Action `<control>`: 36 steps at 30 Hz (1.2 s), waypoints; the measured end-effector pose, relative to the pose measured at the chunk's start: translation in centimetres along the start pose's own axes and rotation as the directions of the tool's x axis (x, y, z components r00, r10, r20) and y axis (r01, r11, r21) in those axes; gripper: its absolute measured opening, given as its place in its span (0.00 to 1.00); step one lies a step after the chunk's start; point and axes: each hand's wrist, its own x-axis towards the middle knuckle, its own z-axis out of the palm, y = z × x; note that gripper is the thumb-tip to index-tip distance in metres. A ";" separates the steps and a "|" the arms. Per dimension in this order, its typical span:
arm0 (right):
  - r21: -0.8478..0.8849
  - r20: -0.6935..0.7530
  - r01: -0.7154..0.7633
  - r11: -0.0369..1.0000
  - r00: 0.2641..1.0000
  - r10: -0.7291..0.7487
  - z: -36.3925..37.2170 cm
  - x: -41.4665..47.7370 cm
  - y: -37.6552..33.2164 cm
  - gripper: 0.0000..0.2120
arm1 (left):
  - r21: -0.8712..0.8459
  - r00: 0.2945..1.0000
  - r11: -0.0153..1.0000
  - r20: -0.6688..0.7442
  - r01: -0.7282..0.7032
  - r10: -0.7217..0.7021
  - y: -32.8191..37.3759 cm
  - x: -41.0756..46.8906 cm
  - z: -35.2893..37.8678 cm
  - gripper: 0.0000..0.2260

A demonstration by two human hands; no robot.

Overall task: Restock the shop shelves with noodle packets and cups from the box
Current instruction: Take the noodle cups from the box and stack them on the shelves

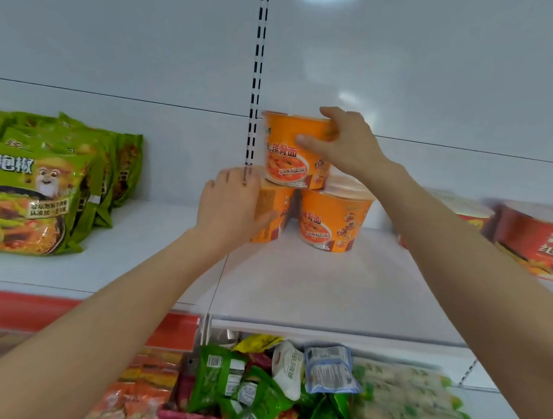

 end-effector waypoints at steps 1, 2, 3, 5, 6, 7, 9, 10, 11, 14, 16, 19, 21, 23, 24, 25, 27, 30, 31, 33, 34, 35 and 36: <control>0.009 0.003 0.000 1.000 1.000 0.000 0.2 0.2 0.1 0.34 | 0.010 1.000 1.000 -0.012 -0.005 0.005 0.1 0.4 0.3 0.34; 0.013 -0.004 0.006 1.000 1.000 -0.006 0.3 0.4 0.1 0.32 | 0.017 1.000 1.000 -0.015 -0.005 0.005 0.3 0.7 0.6 0.33; 0.015 -0.015 0.016 1.000 1.000 -0.016 0.1 0.4 0.2 0.30 | 0.022 1.000 1.000 -0.008 0.002 -0.002 0.4 1.1 0.9 0.33; 0.040 -0.041 0.043 0.998 0.998 -0.041 -0.5 0.4 0.3 0.26 | 0.031 0.999 0.999 0.015 0.037 -0.037 0.6 1.7 1.4 0.33; 0.061 -0.059 0.053 0.997 0.997 -0.050 -0.8 0.3 0.5 0.24 | 0.041 0.998 0.998 0.030 0.051 -0.052 0.7 2.0 1.6 0.34; 0.075 -0.075 0.061 0.995 0.996 -0.055 -1.3 0.2 0.6 0.23 | 0.047 0.997 0.997 0.044 0.055 -0.057 0.7 2.1 1.8 0.34; 0.073 -0.102 0.083 0.994 0.992 -0.075 -2.0 0.1 1.2 0.23 | 0.021 0.998 0.999 0.061 0.033 -0.034 0.5 2.3 1.9 0.32; 0.069 -0.114 0.096 0.993 0.990 -0.088 -2.3 0.1 1.5 0.24 | -0.017 0.998 1.000 0.067 0.020 -0.019 0.3 2.3 1.9 0.30; 0.067 -0.129 0.106 0.992 0.987 -0.097 -2.6 0.0 1.8 0.24 | -0.067 0.996 0.998 0.084 0.013 -0.007 -0.1 2.3 1.8 0.28; 0.081 -0.187 0.119 0.990 0.977 -0.102 -3.1 -0.3 2.5 0.26 | -0.283 0.989 0.959 0.139 0.001 0.040 -1.9 2.4 1.2 0.24; 0.091 -0.206 0.129 0.987 0.973 -0.108 -3.3 -0.4 2.7 0.25 | -0.420 0.977 0.907 0.191 -0.003 0.091 -3.3 2.5 0.6 0.24; 0.107 -0.216 0.145 0.984 0.969 -0.120 -3.5 -0.4 2.8 0.24 | -0.462 0.945 0.887 0.300 0.023 0.132 -4.3 2.5 -0.7 0.27; 0.115 -0.218 0.149 0.982 0.968 -0.122 -3.6 -0.4 2.6 0.23 | -0.408 0.950 0.913 0.277 -0.019 0.143 -3.9 2.6 -1.0 0.38; 0.112 -0.219 0.150 0.982 0.968 -0.123 -3.5 -0.2 2.5 0.23 | -0.341 0.970 0.940 0.220 -0.021 0.102 -3.2 2.8 -0.9 0.39; 0.112 -0.221 0.147 0.983 0.968 -0.120 -3.5 -0.1 2.5 0.23 | -0.316 0.976 0.948 0.195 -0.033 0.099 -2.8 3.0 -0.7 0.36; 0.112 -0.222 0.143 0.983 0.968 -0.116 -3.4 -0.1 2.4 0.24 | -0.301 0.978 0.952 0.175 -0.058 0.115 -2.5 3.2 -0.6 0.31; 0.115 -0.226 0.133 0.984 0.968 -0.105 -3.3 0.0 2.4 0.24 | -0.319 0.972 0.942 0.163 -0.108 0.167 -2.5 3.5 -0.4 0.20; 0.129 -0.235 0.119 0.985 0.968 -0.086 -3.0 0.2 2.4 0.24 | -0.405 0.963 0.906 0.172 -0.124 0.208 -3.5 3.5 -0.5 0.15; 0.130 -0.238 0.117 0.985 0.968 -0.083 -2.9 0.3 2.4 0.24 | -0.431 0.963 0.894 0.172 -0.117 0.209 -3.9 3.5 -0.5 0.15; 0.132 -0.241 0.111 0.985 0.968 -0.076 -2.6 0.3 2.4 0.23 | -0.470 0.962 0.875 0.172 -0.110 0.214 -4.5 3.5 -0.5 0.14; 0.135 -0.242 0.108 0.985 0.968 -0.073 -2.5 0.4 2.3 0.23 | -0.481 0.960 0.870 0.175 -0.109 0.217 -4.6 3.5 -0.5 0.14; 0.136 -0.243 0.107 0.985 0.967 -0.071 -2.4 0.4 2.3 0.23 | -0.484 0.959 0.868 0.176 -0.111 0.220 -4.8 3.6 -0.4 0.14; 0.137 -0.243 0.106 0.985 0.967 -0.070 -2.2 0.4 2.3 0.23 | -0.488 0.959 0.865 0.170 -0.117 0.226 -4.9 3.7 -0.4 0.14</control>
